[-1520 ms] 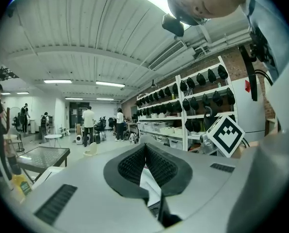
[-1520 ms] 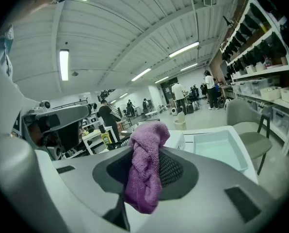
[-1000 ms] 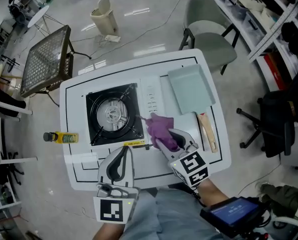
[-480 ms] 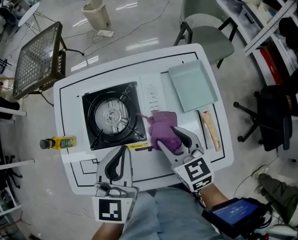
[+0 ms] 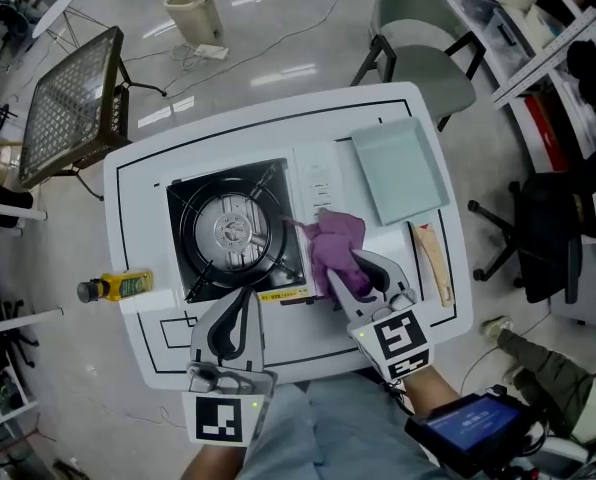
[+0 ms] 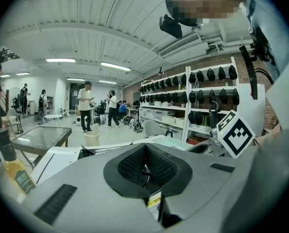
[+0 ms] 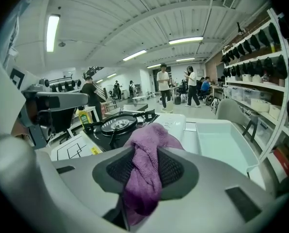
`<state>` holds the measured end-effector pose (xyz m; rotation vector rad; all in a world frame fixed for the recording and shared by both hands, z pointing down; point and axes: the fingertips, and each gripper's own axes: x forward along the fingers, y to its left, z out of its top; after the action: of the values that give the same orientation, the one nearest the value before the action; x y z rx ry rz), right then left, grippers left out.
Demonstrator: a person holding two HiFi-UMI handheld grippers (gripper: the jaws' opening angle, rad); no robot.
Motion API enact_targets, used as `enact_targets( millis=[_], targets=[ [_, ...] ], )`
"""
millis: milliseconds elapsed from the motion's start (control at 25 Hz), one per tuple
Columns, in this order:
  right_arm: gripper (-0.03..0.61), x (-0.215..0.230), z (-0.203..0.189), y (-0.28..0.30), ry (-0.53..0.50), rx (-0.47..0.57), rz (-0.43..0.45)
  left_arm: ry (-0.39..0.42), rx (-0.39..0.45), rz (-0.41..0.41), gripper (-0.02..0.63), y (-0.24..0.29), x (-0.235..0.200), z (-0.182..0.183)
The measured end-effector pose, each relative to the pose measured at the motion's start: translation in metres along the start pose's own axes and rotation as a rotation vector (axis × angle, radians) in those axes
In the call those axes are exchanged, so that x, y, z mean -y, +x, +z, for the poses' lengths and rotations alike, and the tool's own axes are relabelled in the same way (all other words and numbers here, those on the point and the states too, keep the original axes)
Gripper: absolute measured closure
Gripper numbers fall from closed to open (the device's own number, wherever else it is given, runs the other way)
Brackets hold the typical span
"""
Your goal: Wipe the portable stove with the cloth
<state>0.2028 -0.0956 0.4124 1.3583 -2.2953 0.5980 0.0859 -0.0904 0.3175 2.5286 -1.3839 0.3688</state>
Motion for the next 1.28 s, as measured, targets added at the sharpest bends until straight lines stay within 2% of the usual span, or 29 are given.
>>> enact_targets(
  millis=[360, 640, 800, 1280],
  targets=[
    [0.433, 0.01, 0.012, 0.019, 0.017, -0.014, -0.01, -0.003, 0.078, 0.011, 0.595, 0.011, -0.029, 0.015],
    [0.434, 0.018, 0.021, 0.032, 0.025, -0.017, -0.018, -0.03, 0.036, 0.045, 0.595, 0.011, -0.047, 0.001],
    [0.434, 0.022, 0.024, 0.038, 0.022, -0.027, -0.026, -0.025, 0.096, 0.041, 0.595, 0.015, -0.052, 0.012],
    [0.434, 0.033, 0.036, 0.058, 0.001, -0.045, -0.029, -0.056, 0.048, 0.069, 0.595, 0.014, -0.071, -0.001]
  ],
)
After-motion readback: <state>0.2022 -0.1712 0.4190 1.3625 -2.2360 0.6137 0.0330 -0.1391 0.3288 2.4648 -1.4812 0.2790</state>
